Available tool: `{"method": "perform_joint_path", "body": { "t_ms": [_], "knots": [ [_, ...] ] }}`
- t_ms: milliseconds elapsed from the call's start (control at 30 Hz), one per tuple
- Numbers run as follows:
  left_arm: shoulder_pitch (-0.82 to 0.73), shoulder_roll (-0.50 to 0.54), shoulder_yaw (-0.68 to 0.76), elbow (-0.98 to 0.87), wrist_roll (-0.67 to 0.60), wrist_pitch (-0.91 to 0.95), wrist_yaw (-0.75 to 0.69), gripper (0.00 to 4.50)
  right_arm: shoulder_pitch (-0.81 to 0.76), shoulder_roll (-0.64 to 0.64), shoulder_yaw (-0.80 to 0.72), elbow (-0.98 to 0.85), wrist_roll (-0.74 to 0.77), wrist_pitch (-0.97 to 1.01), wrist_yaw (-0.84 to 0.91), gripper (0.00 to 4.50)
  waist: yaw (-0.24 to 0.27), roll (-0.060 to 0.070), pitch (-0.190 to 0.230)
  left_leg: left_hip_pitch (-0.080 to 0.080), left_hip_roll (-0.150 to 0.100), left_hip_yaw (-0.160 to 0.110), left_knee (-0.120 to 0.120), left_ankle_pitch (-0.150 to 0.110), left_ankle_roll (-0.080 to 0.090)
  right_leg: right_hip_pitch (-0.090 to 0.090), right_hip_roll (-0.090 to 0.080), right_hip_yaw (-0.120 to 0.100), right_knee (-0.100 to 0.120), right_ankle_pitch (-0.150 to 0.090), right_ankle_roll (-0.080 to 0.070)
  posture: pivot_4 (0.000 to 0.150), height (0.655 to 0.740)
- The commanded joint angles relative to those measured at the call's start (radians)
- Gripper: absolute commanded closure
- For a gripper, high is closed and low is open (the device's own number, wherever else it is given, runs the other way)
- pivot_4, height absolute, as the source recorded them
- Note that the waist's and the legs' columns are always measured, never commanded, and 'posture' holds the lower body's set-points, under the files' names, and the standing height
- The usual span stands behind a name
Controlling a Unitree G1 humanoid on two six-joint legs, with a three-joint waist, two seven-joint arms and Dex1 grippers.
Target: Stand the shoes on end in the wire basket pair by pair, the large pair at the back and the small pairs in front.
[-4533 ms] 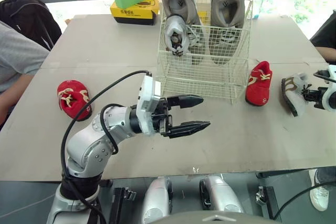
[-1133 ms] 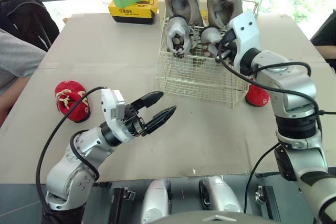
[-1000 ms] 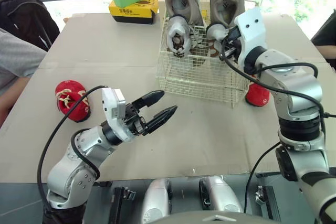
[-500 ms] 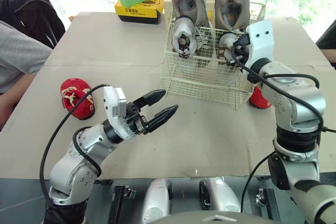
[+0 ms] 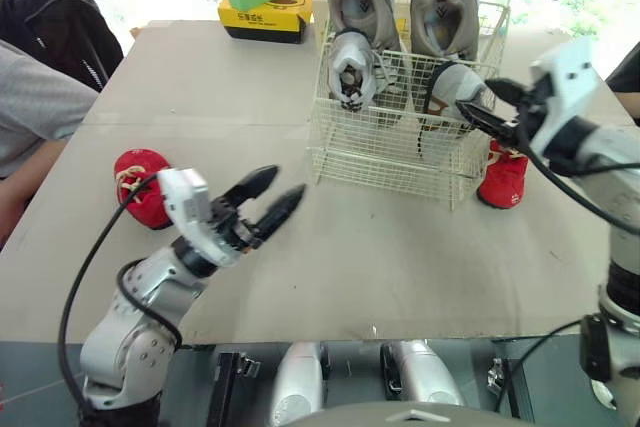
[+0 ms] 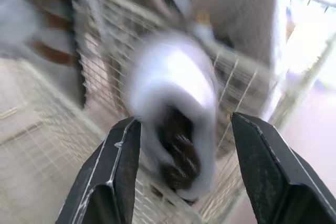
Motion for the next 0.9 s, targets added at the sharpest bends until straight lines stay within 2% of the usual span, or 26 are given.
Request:
{"method": "perform_joint_path", "body": {
  "t_ms": [33, 233, 333, 400, 433, 633, 800, 900],
  "knots": [
    [0.057, -0.022, 0.092, -0.018, 0.060, -0.041, 0.111, 0.89, 0.017, -0.022, -0.029, -0.086, 0.104, -0.148, 0.134, 2.02, -0.012, -0.001, 0.000, 0.000, 0.001, 0.000, 0.000, 0.000, 0.000, 0.000, 0.001, 0.000, 0.000, 0.000, 0.000, 0.150, 0.7400],
    [0.105, -0.114, 0.224, -0.063, 0.150, -0.074, 0.363, 0.89, 0.065, 0.010, 0.108, -0.107, 0.174, -0.200, 0.179, 2.02, -0.022, -0.001, 0.000, 0.002, 0.005, 0.000, 0.000, 0.000, 0.000, 0.001, 0.002, 0.000, 0.001, 0.000, 0.000, 0.150, 0.7400],
    [0.171, -0.144, 0.264, -0.121, 0.206, -0.080, 0.432, 0.89, 0.073, 0.054, 0.196, -0.094, 0.151, -0.243, 0.170, 1.18, -0.026, -0.002, -0.001, 0.003, 0.006, 0.003, 0.001, 0.000, 0.000, 0.001, 0.001, 0.002, 0.001, 0.001, -0.001, 0.150, 0.7400],
    [0.204, -0.173, 0.293, -0.160, 0.216, -0.065, 0.496, 0.89, 0.078, 0.066, 0.236, -0.090, 0.142, -0.278, 0.188, 0.27, -0.021, -0.002, -0.001, 0.003, 0.006, 0.002, 0.001, 0.000, 0.000, 0.001, 0.002, 0.002, 0.001, 0.001, -0.001, 0.150, 0.7400],
    [0.216, -0.175, 0.303, -0.170, 0.228, -0.066, 0.510, 0.89, 0.079, 0.069, 0.251, -0.086, 0.134, -0.295, 0.193, 0.04, -0.018, -0.003, -0.001, 0.003, 0.005, 0.002, 0.001, 0.000, 0.000, 0.000, 0.002, 0.002, 0.002, 0.001, -0.001, 0.150, 0.7400],
    [0.200, -0.142, 0.330, -0.112, 0.267, 0.065, 0.619, 0.89, 0.117, 0.034, 0.326, -0.068, 0.108, -0.387, 0.278, 0.04, -0.015, -0.004, -0.001, 0.002, 0.003, 0.001, 0.001, 0.000, 0.000, 0.001, 0.001, 0.001, 0.001, 0.001, -0.001, 0.150, 0.7400],
    [0.109, -0.087, 0.267, 0.019, 0.314, 0.099, 0.590, 0.89, 0.121, 0.037, 0.347, -0.051, 0.087, -0.422, 0.274, 0.04, -0.016, -0.004, -0.001, 0.003, 0.003, 0.001, 0.001, 0.000, -0.001, 0.001, 0.002, 0.000, 0.002, 0.001, -0.001, 0.150, 0.7400],
    [0.042, -0.099, 0.217, 0.104, 0.362, 0.085, 0.609, 0.89, 0.110, 0.032, 0.359, -0.033, 0.062, -0.439, 0.265, 0.04, -0.015, -0.004, -0.001, 0.002, 0.003, 0.001, 0.001, 0.000, -0.001, 0.001, 0.002, 0.000, 0.002, 0.001, -0.002, 0.150, 0.7400]
  ]
}}
